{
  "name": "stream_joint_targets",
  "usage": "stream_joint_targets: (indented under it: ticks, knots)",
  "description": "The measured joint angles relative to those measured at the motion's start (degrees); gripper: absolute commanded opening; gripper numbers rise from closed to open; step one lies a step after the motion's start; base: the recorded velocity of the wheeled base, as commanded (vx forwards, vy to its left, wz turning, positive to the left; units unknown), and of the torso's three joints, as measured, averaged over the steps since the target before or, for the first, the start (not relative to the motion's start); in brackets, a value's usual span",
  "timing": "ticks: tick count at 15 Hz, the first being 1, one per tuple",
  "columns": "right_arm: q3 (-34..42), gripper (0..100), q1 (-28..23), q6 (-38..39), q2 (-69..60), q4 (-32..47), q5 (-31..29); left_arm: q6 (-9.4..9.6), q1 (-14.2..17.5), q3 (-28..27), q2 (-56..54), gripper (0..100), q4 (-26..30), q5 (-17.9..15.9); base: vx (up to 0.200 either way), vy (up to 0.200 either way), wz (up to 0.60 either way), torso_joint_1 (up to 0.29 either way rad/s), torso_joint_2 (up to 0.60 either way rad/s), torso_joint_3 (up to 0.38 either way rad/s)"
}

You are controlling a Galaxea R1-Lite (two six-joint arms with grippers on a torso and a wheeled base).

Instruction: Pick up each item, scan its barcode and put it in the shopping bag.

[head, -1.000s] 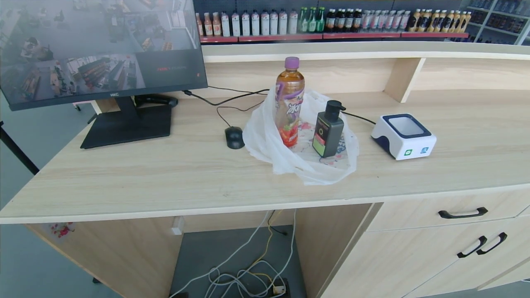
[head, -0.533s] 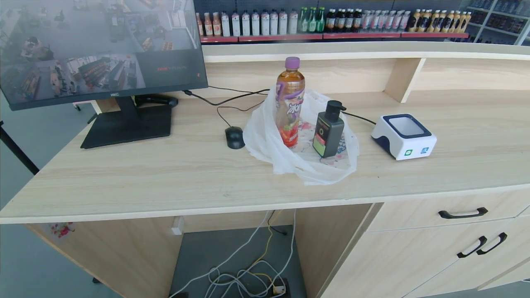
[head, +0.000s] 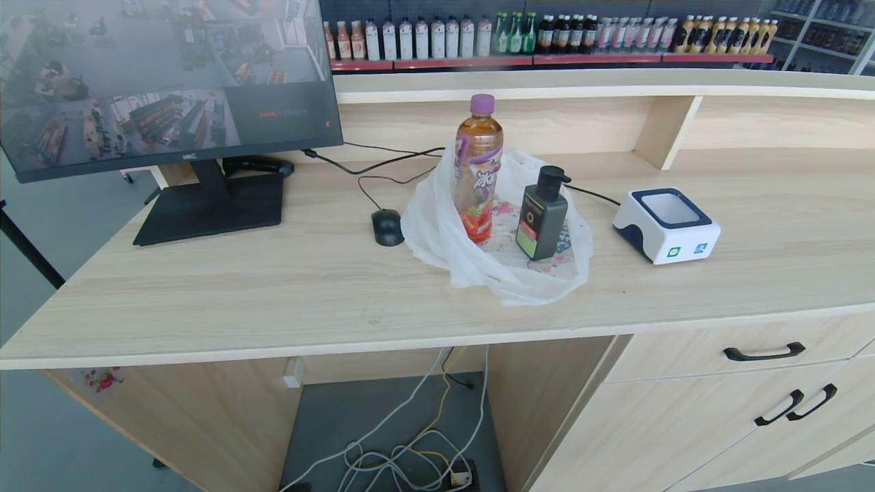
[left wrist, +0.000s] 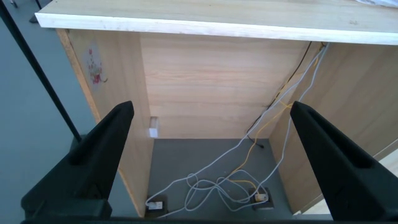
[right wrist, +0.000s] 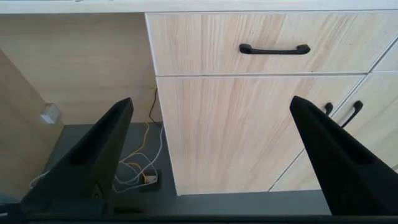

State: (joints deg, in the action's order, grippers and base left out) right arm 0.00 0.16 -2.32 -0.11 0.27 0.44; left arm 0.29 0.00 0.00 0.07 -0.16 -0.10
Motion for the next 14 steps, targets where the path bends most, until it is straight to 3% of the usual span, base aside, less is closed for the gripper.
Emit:
stream_joint_targets:
  ticks: [3,14]
  knots:
    - [0.0,100,-0.02,-0.02,-0.05,0.0,0.0,-0.18,0.0,0.0,0.0,100,0.0,0.0,0.0,0.0,0.0,0.0,0.0,0.0]
    - [-0.02,100,-0.02,0.11,-0.07,-0.02,-0.01,-0.45,0.0,0.0,0.0,100,0.0,0.0,0.0,-0.2,0.0,0.006,0.0,0.004]
